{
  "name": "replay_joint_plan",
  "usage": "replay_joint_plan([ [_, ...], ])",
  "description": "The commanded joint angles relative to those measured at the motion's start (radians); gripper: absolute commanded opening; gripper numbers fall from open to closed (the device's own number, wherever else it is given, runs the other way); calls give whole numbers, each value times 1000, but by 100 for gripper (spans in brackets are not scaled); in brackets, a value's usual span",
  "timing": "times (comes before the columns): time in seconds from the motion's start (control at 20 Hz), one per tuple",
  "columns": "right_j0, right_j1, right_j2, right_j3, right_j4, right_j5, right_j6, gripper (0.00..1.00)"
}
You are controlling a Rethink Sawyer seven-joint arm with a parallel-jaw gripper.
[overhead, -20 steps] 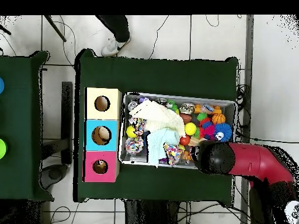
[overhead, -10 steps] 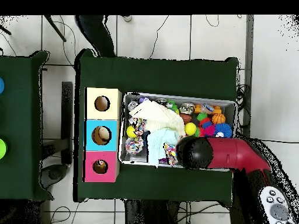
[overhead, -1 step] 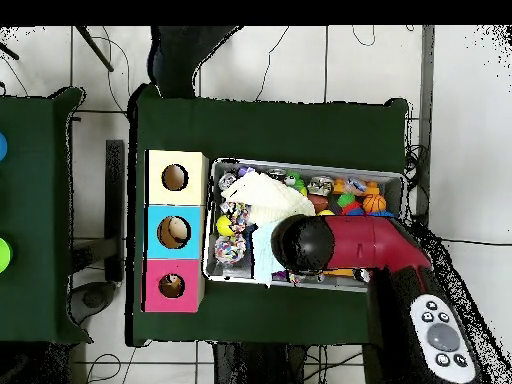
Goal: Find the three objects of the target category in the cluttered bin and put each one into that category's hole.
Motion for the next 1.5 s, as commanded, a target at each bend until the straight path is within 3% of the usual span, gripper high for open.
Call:
replay_joint_plan([
  [0.05,73,65,-11,-169,66,140,174,100],
  [0.4,169,123,-46,-286,91,201,221,100],
  [0.9,222,262,-78,-421,125,185,213,100],
  [1.5,250,317,-109,-470,163,167,202,100],
])
